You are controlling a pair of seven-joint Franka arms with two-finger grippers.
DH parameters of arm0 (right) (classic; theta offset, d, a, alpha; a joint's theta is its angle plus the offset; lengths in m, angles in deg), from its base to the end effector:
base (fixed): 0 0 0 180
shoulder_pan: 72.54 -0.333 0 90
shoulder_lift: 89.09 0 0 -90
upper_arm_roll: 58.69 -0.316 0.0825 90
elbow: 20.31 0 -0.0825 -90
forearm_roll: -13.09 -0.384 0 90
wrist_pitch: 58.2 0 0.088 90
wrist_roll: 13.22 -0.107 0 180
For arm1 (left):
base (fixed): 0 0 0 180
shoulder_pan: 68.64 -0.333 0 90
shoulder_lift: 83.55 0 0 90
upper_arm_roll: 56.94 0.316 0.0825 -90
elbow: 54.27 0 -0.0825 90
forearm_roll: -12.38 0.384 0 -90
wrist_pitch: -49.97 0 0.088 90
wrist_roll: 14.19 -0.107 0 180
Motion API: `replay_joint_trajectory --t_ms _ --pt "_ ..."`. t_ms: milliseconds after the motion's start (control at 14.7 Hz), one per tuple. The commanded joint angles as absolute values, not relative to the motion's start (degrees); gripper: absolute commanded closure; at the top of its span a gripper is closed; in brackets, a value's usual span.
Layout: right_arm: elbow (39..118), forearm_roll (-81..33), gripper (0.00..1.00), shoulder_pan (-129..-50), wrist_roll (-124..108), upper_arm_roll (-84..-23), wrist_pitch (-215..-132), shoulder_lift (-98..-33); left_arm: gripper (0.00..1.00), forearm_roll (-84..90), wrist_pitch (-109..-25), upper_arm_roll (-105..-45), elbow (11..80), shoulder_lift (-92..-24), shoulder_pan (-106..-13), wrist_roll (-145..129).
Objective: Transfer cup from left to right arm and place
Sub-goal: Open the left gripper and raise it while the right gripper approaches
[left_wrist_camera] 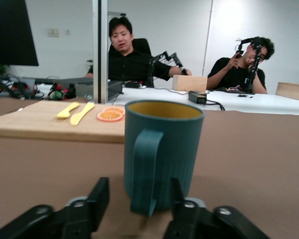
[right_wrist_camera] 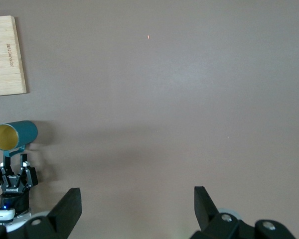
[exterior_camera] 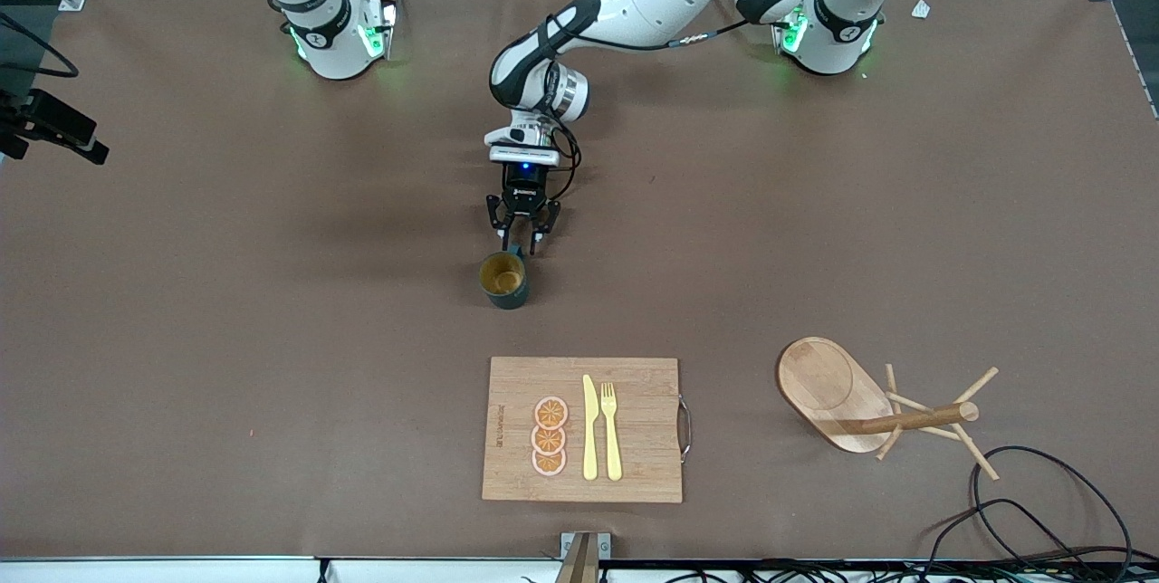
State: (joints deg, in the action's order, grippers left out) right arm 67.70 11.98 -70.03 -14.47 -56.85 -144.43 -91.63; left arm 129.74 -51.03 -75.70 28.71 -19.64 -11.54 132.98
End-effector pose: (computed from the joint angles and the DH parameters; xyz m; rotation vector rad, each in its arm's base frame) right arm 0.5327 -0.0388 0.6591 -3.1175 0.1502 -0.0215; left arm 0.2870 -0.6354 0.0578 2.3071 0.0169 1.9579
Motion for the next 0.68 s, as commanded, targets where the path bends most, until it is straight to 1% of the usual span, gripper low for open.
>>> replay_joint_trajectory --t_ms 0,340,408,543,611 --pt "67.94 12.04 0.0 -68.76 -14.1 -57.64 -144.33 -91.81 0.0 120.89 -48.04 -78.63 28.79 -22.89 -10.2 132.41" --pt "67.32 12.04 0.0 -68.85 -14.19 -57.64 -144.6 -91.73 0.0 99.18 -43.55 -84.61 27.3 -30.8 -9.84 129.6" --pt "67.32 12.04 0.0 -68.94 -14.1 -57.64 -144.69 -91.46 0.0 95.21 -43.55 -84.71 26.77 -32.9 -10.02 129.51" --pt "67.41 12.04 0.0 -69.38 -14.1 -57.73 -144.25 -89.63 0.0 86.79 -43.55 -84.89 26.68 -38.61 -10.98 129.42" --pt "67.58 12.04 0.0 -69.81 -14.01 -57.9 -144.25 -88.66 0.0 80.3 -43.64 -84.8 26.77 -42.73 -13.25 127.85"
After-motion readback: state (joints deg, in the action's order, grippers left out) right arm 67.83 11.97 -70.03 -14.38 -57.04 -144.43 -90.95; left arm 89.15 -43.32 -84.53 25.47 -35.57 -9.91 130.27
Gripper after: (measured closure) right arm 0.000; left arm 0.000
